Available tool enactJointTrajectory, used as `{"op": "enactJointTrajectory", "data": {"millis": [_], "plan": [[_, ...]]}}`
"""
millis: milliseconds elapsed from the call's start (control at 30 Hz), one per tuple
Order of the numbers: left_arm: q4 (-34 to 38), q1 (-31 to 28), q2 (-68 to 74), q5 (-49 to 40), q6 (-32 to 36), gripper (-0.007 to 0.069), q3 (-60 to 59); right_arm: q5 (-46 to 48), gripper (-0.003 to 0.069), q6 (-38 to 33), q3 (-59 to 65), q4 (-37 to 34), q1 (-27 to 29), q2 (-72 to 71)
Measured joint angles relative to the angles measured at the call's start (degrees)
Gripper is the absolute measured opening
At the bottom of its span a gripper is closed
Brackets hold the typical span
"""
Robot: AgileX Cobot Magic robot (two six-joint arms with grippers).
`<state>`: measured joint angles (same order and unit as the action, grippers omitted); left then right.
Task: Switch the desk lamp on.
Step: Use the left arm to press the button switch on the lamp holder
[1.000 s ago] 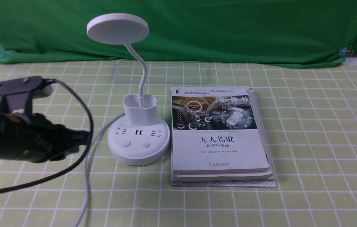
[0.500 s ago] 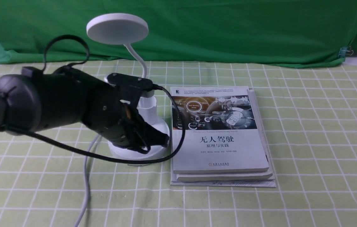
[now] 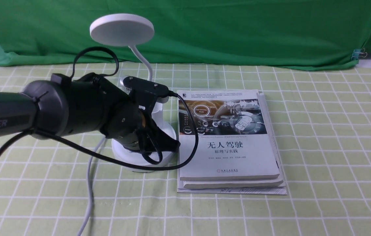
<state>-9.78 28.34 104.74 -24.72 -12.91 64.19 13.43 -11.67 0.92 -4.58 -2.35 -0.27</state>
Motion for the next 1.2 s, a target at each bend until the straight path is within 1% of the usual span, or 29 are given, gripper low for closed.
{"op": "enactJointTrajectory", "data": {"millis": [1200], "plan": [[-0.3, 0.0, 0.4, 3.1, -0.1, 0.0019, -1.2, 0.0, 0.0245, 0.0, 0.0, 0.0, 0.0, 0.0]]}}
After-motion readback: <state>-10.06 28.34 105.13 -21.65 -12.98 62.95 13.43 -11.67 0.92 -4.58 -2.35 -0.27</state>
